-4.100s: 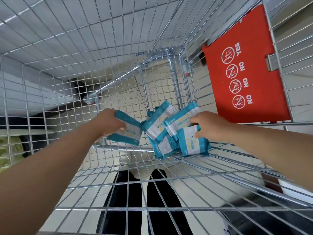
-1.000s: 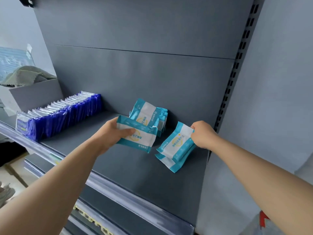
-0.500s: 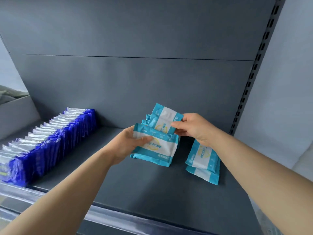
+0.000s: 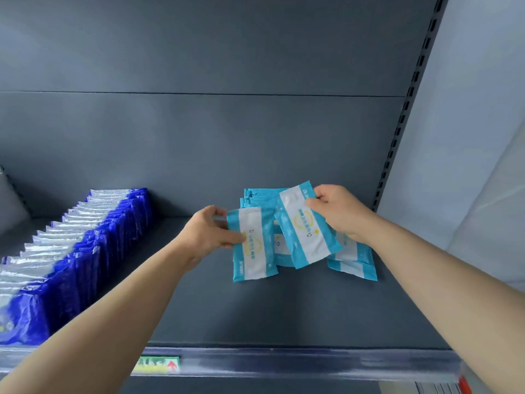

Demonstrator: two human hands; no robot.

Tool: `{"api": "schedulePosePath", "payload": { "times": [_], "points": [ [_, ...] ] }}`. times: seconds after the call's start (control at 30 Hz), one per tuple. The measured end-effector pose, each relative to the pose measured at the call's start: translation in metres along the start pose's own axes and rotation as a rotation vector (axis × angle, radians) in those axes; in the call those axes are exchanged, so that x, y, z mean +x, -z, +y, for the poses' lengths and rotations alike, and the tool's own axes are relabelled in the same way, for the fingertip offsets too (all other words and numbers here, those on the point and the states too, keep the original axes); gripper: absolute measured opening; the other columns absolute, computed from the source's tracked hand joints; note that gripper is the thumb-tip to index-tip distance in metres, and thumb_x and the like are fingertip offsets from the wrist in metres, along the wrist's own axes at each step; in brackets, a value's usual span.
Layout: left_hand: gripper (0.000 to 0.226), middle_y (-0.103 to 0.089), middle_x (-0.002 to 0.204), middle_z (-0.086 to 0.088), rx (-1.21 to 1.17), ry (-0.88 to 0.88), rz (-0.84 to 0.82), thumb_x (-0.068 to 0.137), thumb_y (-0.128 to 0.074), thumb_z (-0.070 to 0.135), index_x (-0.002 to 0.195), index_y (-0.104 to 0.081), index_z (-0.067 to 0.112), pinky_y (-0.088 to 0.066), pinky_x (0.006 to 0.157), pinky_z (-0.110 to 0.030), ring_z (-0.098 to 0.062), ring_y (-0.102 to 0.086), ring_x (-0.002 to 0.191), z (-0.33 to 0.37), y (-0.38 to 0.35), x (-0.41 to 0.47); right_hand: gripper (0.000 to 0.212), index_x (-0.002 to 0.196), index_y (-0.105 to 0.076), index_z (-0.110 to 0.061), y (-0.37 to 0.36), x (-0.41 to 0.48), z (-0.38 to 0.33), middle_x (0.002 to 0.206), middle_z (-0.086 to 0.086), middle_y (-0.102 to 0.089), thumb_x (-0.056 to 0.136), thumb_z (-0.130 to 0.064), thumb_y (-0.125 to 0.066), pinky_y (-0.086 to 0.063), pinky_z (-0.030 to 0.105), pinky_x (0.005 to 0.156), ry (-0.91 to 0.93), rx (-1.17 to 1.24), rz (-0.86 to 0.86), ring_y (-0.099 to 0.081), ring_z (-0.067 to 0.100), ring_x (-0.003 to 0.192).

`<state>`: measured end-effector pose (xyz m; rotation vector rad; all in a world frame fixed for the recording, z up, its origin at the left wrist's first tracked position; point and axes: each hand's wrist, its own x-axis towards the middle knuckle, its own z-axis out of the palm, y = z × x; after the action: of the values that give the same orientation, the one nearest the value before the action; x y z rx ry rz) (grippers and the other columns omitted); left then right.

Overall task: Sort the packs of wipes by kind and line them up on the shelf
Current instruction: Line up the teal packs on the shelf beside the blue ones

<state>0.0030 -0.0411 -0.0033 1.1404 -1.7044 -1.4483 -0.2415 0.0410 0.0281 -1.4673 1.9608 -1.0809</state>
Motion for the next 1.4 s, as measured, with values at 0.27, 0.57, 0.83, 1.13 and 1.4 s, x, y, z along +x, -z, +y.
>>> {"api": "schedulePosePath", "payload": {
  "times": [0.27, 0.57, 0.83, 1.13, 1.4],
  "points": [
    [0.058, -0.065, 0.1, 0.007, 0.363, -0.069, -0.119, 0.07, -0.084, 0.007, 0.118, -0.053, 0.018, -0.055, 0.06, -0.02, -0.008, -0.068, 0.08, -0.016, -0.008, -0.004, 0.012, 0.098, -0.063, -0.008, -0.01, -0.007, 0.01, 0.104, 0.018, -0.069, 0.093, -0.013, -0.053, -0.053, 0.05, 0.087, -0.18, 0.125, -0.024, -0.067, 0.034, 0.099],
    [0.078, -0.062, 0.106, -0.004, 0.386, -0.097, -0.101, 0.074, -0.075, -0.001, 0.133, -0.035, 0.033, -0.06, 0.074, -0.04, -0.019, -0.066, 0.086, -0.022, -0.005, -0.001, 0.012, 0.099, -0.065, -0.014, -0.017, -0.011, 0.011, 0.099, 0.009, -0.072, 0.089, -0.008, -0.061, -0.056, 0.048, 0.085, -0.14, 0.183, -0.014, -0.069, 0.027, 0.094],
    [0.058, -0.06, 0.104, 0.013, 0.664, -0.119, -0.098, 0.072, -0.081, 0.037, 0.122, -0.052, 0.025, -0.047, 0.077, -0.021, -0.009, -0.059, 0.09, -0.034, -0.006, -0.001, 0.027, 0.093, -0.069, -0.015, -0.023, -0.019, 0.018, 0.095, -0.002, -0.073, 0.072, -0.004, -0.08, -0.054, 0.035, 0.087, -0.171, 0.015, -0.117, -0.069, 0.017, 0.091],
    [0.044, -0.059, 0.086, -0.013, 0.267, -0.135, -0.048, 0.079, -0.073, 0.001, 0.116, -0.056, 0.019, -0.053, 0.06, -0.023, -0.016, -0.057, 0.067, -0.028, 0.004, -0.002, 0.037, 0.117, -0.055, -0.017, -0.003, -0.017, 0.006, 0.104, 0.004, -0.069, 0.085, 0.002, -0.062, -0.057, 0.041, 0.08, -0.06, -0.028, -0.125, -0.068, 0.021, 0.094],
    [0.029, -0.068, 0.095, -0.01, 0.058, -0.147, 0.079, 0.082, -0.066, -0.008, 0.107, -0.058, 0.005, -0.055, 0.059, -0.017, -0.013, -0.065, 0.071, -0.024, -0.006, 0.009, 0.053, 0.122, -0.048, -0.024, -0.024, -0.012, -0.01, 0.108, -0.002, -0.057, 0.079, -0.004, -0.071, -0.046, 0.022, 0.086, 0.092, -0.179, -0.188, -0.057, 0.012, 0.1]
  ]
}}
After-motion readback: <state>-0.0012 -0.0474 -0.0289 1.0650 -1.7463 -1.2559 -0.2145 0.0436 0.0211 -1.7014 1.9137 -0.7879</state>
